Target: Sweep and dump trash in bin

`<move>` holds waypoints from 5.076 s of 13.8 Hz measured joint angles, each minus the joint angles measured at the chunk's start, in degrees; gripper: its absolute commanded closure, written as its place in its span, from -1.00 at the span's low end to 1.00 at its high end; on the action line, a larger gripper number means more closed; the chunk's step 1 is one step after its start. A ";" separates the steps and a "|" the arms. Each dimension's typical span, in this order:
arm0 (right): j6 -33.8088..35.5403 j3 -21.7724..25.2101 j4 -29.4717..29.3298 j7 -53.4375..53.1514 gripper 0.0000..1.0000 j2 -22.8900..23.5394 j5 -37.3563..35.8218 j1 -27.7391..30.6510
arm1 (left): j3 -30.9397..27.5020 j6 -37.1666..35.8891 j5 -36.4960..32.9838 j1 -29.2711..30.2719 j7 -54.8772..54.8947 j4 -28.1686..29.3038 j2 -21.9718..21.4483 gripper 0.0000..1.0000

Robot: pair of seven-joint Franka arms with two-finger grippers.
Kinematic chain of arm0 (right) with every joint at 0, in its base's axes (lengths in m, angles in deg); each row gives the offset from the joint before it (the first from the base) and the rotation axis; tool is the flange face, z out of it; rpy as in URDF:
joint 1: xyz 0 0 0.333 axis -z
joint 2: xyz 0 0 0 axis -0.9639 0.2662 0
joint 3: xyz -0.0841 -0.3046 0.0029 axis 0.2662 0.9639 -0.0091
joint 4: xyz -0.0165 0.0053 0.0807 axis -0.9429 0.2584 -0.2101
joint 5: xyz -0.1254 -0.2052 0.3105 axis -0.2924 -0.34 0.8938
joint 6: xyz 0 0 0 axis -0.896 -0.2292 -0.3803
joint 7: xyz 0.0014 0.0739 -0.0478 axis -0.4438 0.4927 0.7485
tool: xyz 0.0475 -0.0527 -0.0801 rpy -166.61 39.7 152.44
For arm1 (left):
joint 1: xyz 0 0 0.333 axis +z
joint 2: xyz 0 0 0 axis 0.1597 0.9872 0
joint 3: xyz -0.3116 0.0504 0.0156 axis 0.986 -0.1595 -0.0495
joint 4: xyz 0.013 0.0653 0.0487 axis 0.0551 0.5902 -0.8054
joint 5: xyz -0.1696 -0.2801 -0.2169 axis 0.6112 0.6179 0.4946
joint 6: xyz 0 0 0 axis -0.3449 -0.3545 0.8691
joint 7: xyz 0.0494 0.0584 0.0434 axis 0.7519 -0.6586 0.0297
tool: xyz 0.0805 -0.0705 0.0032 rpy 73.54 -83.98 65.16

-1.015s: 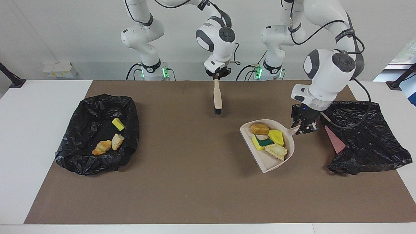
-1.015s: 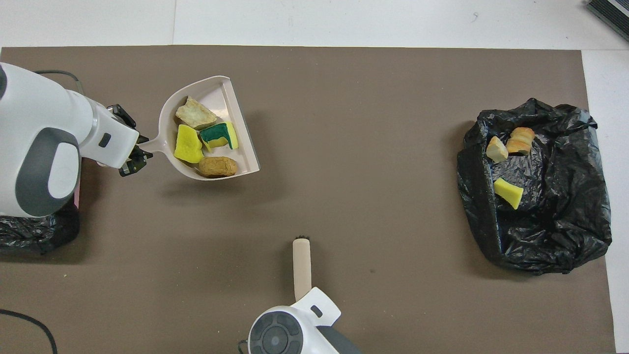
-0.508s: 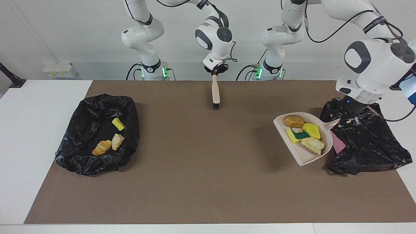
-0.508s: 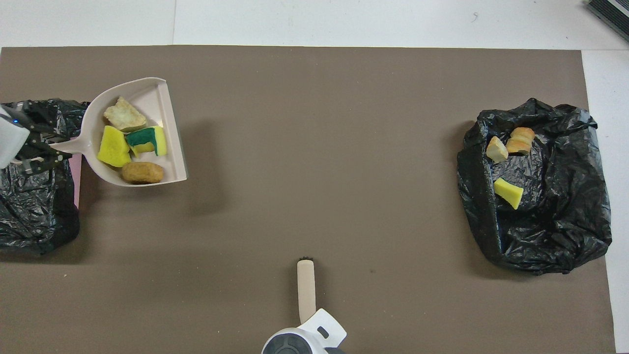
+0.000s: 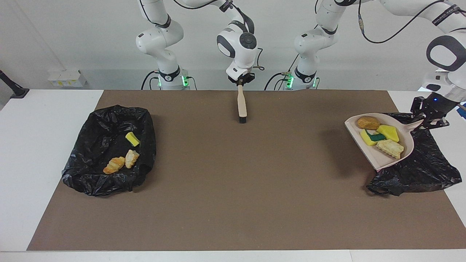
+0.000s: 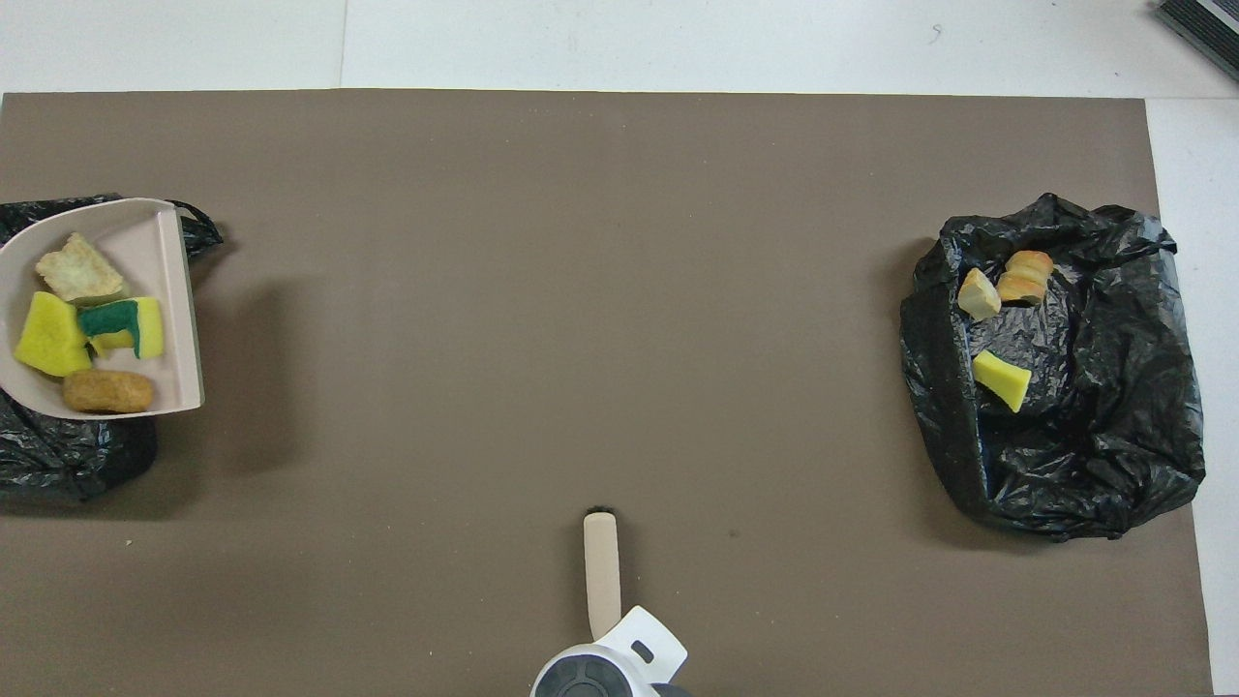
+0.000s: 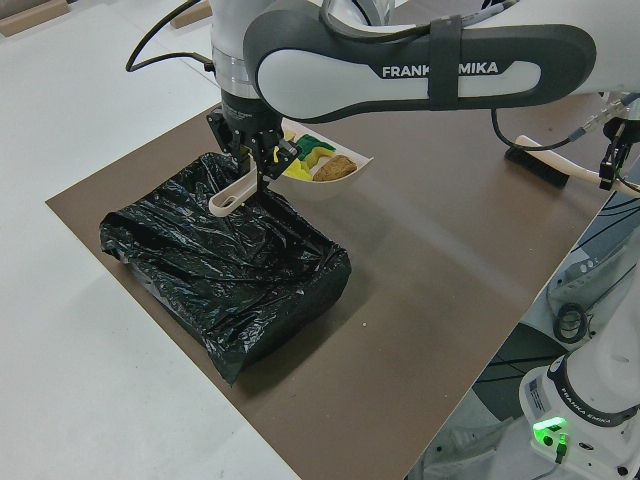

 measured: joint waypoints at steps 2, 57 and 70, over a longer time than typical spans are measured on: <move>-0.19 0.00 0.12 0.20 0.44 0.00 0.02 0.00 | -0.07 -0.08 -4.24 2.45 2.53 -2.66 1.19 1.00; 37.78 20.42 -48.31 35.73 -1.00 3.17 -16.61 33.83 | 2.61 -5.33 1.44 -49.22 -112.46 4.35 -5.21 1.00; 37.81 17.13 -46.24 35.79 -1.00 1.61 -16.62 35.28 | 2.55 21.25 3.87 -58.20 -128.24 13.81 6.59 1.00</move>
